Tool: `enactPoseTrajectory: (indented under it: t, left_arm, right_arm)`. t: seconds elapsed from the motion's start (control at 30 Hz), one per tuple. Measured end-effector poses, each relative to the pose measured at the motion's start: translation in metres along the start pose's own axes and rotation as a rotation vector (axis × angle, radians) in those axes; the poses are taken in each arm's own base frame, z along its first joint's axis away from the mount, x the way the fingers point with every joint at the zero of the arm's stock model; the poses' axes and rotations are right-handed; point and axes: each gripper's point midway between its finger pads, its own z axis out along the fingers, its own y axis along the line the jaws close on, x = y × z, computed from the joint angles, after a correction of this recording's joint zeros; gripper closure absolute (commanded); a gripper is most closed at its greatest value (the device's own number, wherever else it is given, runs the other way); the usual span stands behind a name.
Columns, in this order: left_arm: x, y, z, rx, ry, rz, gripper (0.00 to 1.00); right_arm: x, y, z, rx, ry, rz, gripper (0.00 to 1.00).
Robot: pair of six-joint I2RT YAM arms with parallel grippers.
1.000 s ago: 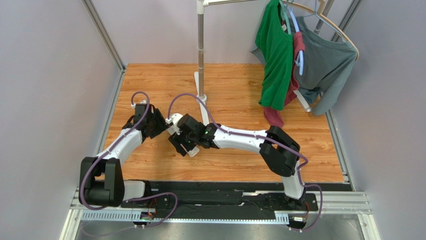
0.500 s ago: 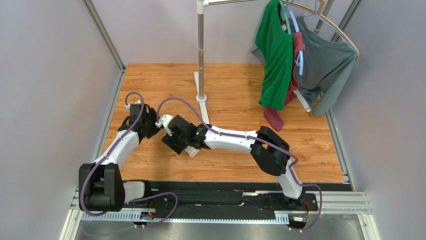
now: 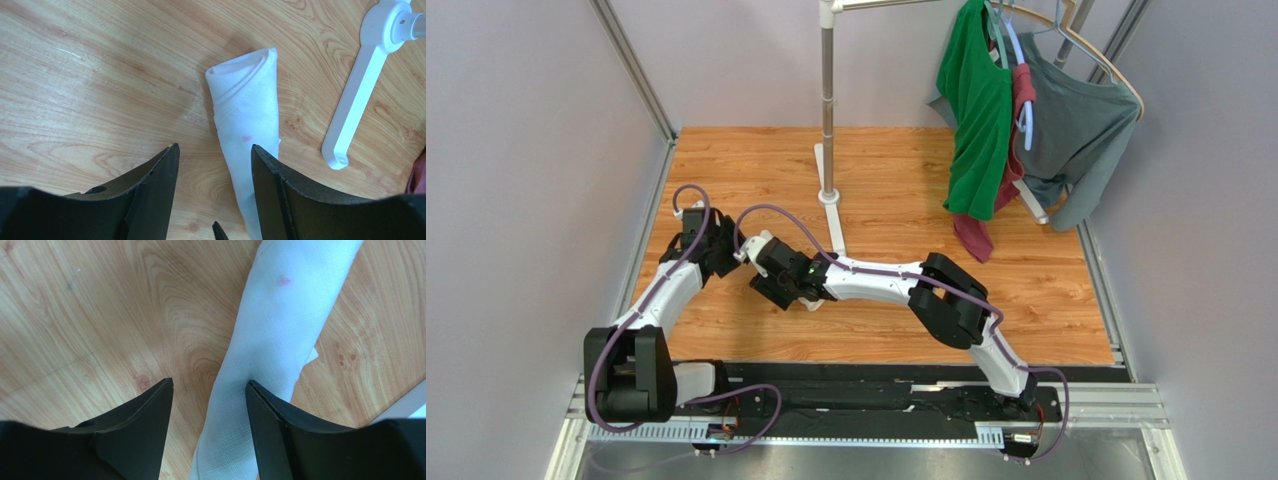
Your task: Fold the napkin, place the utensils inside, and roll it up
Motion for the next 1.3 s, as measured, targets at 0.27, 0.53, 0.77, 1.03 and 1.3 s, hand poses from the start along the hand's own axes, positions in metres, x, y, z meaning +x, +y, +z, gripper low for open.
enactPoseTrajectory:
  t: [0.27, 0.53, 0.77, 1.03, 1.3]
  left_arm:
    - [0.001, -0.001, 0.000, 0.004, 0.004, -0.002, 0.36]
    - [0.003, -0.001, 0.001, 0.006, 0.014, -0.002, 0.36]
    - [0.003, -0.001, 0.002, 0.008, 0.017, -0.003, 0.36]
    - [0.003, -0.001, 0.002, 0.008, 0.017, -0.002, 0.36]
    - [0.004, -0.001, 0.001, 0.010, 0.019, -0.002, 0.36]
  right_arm:
    - [0.002, -0.011, 0.002, 0.062, -0.005, -0.005, 0.35]
    - [0.006, -0.014, -0.005, 0.070, -0.024, -0.024, 0.33]
    - [0.002, -0.020, -0.014, 0.091, -0.053, -0.058, 0.32]
    - [-0.001, -0.032, -0.012, 0.123, -0.066, -0.078, 0.32]
    - [0.009, -0.048, -0.002, 0.119, -0.041, -0.065, 0.42]
